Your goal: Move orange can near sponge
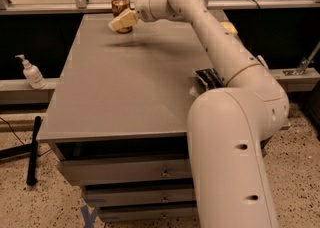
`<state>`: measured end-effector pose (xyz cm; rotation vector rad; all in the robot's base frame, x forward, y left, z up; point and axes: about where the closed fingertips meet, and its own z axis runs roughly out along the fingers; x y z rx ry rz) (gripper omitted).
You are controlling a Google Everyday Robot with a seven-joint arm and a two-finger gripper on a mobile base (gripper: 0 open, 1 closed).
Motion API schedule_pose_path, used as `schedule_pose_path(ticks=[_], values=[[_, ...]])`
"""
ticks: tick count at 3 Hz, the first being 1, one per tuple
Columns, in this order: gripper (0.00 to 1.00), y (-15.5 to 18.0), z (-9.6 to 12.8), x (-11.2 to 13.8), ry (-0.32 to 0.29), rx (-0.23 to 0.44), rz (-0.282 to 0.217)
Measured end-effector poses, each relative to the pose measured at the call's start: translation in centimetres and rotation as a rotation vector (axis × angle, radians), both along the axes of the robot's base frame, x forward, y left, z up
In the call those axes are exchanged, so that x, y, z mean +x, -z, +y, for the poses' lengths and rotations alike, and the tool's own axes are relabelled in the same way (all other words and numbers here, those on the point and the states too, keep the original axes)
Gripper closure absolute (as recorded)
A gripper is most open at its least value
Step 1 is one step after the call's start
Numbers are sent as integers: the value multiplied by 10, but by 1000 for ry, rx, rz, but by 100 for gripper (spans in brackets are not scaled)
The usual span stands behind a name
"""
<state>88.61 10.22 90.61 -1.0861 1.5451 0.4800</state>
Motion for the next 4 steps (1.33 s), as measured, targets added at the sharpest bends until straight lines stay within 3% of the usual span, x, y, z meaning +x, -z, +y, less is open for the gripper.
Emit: schedule_pose_path(ticks=[2, 4], values=[[41, 10, 27, 5, -24, 50, 61], [87, 7, 20, 5, -4, 78, 73]])
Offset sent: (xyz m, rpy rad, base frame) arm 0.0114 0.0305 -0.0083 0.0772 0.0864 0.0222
